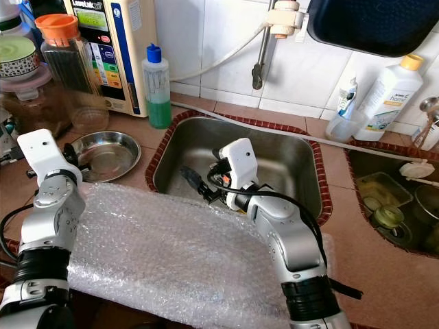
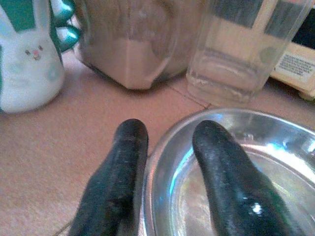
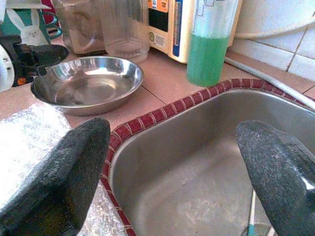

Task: Kitchen organization

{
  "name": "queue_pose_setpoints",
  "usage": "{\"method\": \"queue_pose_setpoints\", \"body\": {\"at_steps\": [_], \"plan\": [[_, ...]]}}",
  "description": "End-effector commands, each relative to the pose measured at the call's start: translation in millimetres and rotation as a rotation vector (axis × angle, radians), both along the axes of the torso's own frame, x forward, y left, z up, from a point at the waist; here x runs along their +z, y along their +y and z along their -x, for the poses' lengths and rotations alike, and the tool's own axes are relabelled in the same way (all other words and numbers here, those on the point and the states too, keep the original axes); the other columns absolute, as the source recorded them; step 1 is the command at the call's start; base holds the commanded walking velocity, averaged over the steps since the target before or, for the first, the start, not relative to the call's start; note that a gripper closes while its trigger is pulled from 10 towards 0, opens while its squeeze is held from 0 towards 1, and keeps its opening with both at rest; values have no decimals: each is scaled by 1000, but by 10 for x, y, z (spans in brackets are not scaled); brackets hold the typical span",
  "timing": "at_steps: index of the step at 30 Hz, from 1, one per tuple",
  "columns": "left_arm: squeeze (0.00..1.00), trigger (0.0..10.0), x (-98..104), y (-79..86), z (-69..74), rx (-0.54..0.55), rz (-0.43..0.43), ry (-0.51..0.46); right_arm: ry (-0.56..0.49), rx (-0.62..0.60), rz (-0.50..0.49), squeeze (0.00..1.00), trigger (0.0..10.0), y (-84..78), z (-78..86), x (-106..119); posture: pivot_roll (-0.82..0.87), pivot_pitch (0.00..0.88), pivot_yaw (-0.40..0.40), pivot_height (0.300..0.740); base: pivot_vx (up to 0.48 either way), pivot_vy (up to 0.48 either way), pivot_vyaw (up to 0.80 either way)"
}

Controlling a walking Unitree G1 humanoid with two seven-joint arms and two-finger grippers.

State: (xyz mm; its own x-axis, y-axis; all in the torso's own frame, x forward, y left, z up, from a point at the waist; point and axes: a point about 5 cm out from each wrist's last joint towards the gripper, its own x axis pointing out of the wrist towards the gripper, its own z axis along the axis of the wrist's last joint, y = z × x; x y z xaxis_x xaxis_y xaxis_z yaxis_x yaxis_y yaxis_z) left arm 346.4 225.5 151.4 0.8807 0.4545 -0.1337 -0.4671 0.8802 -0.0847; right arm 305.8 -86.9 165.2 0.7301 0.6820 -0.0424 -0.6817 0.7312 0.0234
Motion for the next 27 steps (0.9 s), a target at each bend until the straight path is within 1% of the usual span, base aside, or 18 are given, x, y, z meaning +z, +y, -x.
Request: {"method": "queue_pose_setpoints", "body": {"at_steps": [1,5,7,10,11,13,14,15,17,27], "plan": [[1000,10000,-15,-23,-19,-5,22,36,-10,1,0,0,10000,-16,20,34,71,11,-39,740,0,0,0],[1000,10000,-30,-7,-8,18,32,70,-10,5,0,0,10000,-6,23,39,73,14,-38,740,0,0,0],[1000,10000,-52,17,-10,14,37,83,-9,6,0,0,10000,-4,21,37,73,15,-38,740,0,0,0],[1000,10000,-90,20,0,2,22,123,-7,8,-1,0,10000,-1,21,35,75,15,-38,740,0,0,0],[0,10000,-120,-3,4,-21,57,130,-7,9,0,0,10000,1,20,34,75,15,-38,740,0,0,0],[0,10000,-130,-19,7,-34,84,121,-7,9,0,0,10000,2,19,34,76,15,-37,740,0,0,0],[0,2627,-143,-29,18,-35,106,118,-7,9,-1,0,10000,4,18,36,76,15,-36,740,0,0,0],[0,0,-154,-38,22,-39,122,120,-8,9,-1,0,10000,5,17,36,75,15,-36,740,0,0,0],[0,0,-180,-58,26,-52,147,130,-9,9,-2,0,10000,6,17,36,77,16,-35,740,0,0,0],[0,0,-188,-37,49,-40,147,132,-10,7,-1,0,10000,12,5,39,79,17,-37,740,0,0,0]]}}
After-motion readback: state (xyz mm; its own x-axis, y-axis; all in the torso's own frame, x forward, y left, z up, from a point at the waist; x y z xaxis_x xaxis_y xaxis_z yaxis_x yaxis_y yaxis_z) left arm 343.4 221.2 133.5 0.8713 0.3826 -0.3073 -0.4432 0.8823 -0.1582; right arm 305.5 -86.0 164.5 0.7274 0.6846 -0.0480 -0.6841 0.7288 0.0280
